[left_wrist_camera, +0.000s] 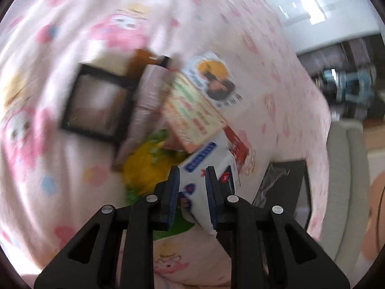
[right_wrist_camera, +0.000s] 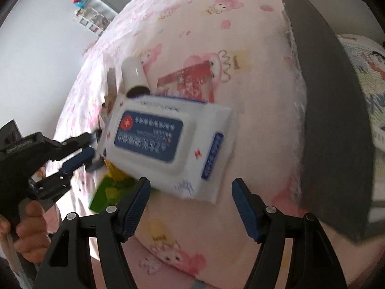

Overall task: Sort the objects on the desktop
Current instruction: 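Lift the wet-wipes pack off the pile with the right tool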

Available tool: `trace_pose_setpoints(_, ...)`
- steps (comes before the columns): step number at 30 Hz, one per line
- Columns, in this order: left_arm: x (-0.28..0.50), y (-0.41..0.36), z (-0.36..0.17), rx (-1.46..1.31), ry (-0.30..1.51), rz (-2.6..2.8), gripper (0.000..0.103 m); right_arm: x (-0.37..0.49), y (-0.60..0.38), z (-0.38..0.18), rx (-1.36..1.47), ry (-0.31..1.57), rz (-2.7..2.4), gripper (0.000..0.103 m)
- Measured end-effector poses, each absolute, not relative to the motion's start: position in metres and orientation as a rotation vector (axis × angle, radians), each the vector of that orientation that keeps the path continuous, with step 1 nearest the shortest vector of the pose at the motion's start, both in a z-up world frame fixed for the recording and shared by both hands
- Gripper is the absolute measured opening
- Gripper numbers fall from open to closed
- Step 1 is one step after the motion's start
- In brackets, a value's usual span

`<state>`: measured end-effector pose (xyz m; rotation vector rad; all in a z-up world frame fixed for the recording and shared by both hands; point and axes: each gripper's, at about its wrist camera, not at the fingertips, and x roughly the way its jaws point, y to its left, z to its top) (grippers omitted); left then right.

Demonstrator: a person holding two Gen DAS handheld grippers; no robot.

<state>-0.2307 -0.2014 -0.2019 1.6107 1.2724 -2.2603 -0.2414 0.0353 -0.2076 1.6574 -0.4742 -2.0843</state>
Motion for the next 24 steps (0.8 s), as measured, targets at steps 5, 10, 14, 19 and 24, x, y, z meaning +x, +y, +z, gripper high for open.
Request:
trace_pose_setpoints(5,-0.232,-0.204,-0.216,1.641,1.261,-2.220,0.017,-0.246,0.025,-0.209,1.644,-0.440,-2.101,0.067)
trace_pose_setpoints(10,-0.228,-0.216,-0.204,1.478,1.236,-2.239,0.021,-0.246,0.031,-0.209,1.620,-0.440,-2.120,0.046)
trace_pose_setpoints(14,-0.233,-0.206,-0.218,1.542,1.271,-2.225,0.027,-0.241,0.037,-0.205,1.597,-0.457,-2.120,0.041)
trace_pose_setpoints(19,-0.230,-0.182,-0.212,1.682,1.260,-2.290,0.015,-0.226,0.036,-0.189,1.527,-0.472,-2.072,0.035)
trace_pose_setpoints(24,-0.212,-0.177,-0.197,1.676,1.233,-2.330,0.015,-0.216,0.040,-0.184,1.534,-0.418,-2.123,0.035)
